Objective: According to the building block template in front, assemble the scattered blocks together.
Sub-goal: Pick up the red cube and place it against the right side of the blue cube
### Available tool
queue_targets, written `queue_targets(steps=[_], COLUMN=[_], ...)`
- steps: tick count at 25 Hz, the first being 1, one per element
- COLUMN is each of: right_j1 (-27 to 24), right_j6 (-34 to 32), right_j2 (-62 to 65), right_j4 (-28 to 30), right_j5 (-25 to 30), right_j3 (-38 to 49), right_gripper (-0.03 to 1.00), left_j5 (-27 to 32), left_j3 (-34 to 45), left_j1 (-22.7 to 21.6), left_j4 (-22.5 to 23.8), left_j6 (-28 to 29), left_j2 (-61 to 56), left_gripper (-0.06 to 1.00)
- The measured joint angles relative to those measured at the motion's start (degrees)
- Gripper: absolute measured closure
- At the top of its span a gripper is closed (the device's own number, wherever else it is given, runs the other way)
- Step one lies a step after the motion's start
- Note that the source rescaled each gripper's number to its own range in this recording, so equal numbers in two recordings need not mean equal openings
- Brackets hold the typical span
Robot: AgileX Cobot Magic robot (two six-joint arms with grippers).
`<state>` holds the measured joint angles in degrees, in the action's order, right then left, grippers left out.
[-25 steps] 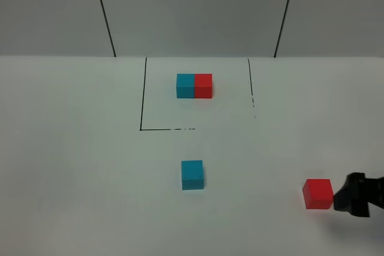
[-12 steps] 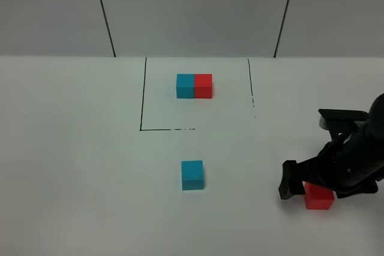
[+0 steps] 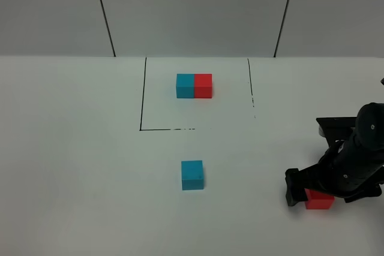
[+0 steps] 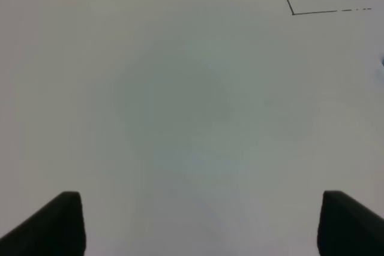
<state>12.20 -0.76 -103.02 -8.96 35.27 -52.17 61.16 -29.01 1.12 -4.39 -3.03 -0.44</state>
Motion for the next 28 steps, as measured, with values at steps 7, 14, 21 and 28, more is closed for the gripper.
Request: queue_targets(steps=[7,14,21,28], right_j1=[0.0,0.0,1.03,10.71], right_j6=[-0.34,0.76,1.67,20.89], right_j2=[-0.38,-0.38,2.85,4.34], right_j4=[0.11,0.2,2.36,8.29], right_j5=[-0.02,0.0,5.48,17.91], right_j3=[0.0,-0.44,-4.79,-13.09], right_gripper=[0.64,0.96,0.96,0.96], left_j5=[0.0,0.0,0.0,0.0], left_j3=[0.0,0.0,0.0,0.0], left_j1=[0.0,0.0,0.0,0.0], left_j4=[0.0,0.0,0.0,0.0], left_j6=[0.0,0.0,0.0,0.0], left_j2=[0.0,0.0,0.0,0.0], left_gripper=[0.29,0.29,0.29,0.29])
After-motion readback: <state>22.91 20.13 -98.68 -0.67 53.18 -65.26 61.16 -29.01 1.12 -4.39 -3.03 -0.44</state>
